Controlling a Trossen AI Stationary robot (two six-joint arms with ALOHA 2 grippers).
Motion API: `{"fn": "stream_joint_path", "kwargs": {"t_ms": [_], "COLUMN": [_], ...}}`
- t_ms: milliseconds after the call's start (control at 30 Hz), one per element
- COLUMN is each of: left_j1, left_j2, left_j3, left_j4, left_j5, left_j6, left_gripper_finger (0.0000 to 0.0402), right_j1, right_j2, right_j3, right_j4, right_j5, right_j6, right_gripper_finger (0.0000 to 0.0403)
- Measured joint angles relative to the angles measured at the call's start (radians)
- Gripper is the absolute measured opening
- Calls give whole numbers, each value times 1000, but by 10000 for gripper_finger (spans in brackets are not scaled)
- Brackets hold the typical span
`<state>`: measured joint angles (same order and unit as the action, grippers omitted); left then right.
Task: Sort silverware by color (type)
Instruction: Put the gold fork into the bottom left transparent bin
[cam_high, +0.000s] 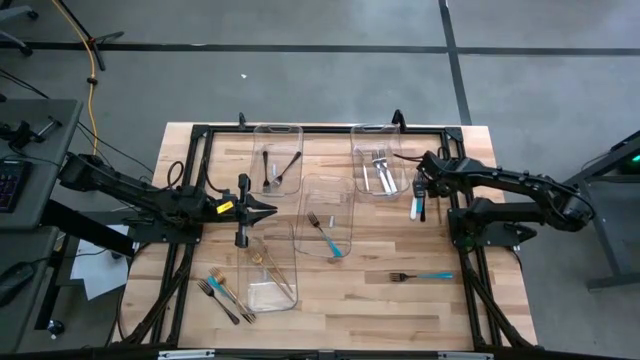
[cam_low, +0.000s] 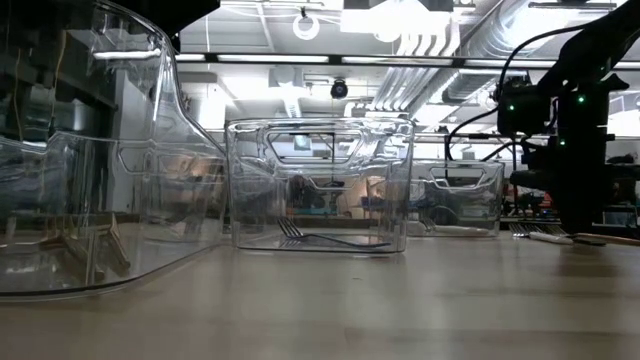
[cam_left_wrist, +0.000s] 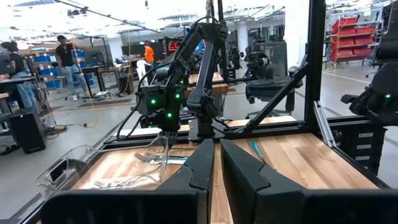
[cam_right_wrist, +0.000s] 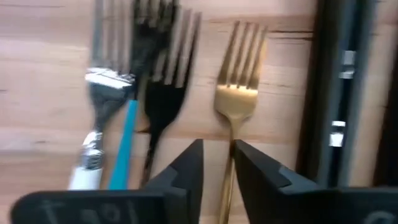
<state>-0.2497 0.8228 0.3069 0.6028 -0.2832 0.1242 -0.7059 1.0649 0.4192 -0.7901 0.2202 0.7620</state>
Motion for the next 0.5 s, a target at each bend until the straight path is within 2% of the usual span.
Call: {"fn": "stream_joint_path", "kwargs": {"t_ms": [200, 500], "left_j1": [0, 0], "left_j2": [0, 0], "left_j3": [0, 0], "left_j4": [0, 0], "left_j5": [0, 0], "left_j6": [0, 0], "left_gripper_finger": [24, 24], "right_j1": [0, 0], "right_j2": [0, 1], "right_j3": [-1, -21], "right_j4": [-23, -29], "right_j5": [40, 41], "right_j6": [5, 76], "right_gripper_finger": [132, 126]}}
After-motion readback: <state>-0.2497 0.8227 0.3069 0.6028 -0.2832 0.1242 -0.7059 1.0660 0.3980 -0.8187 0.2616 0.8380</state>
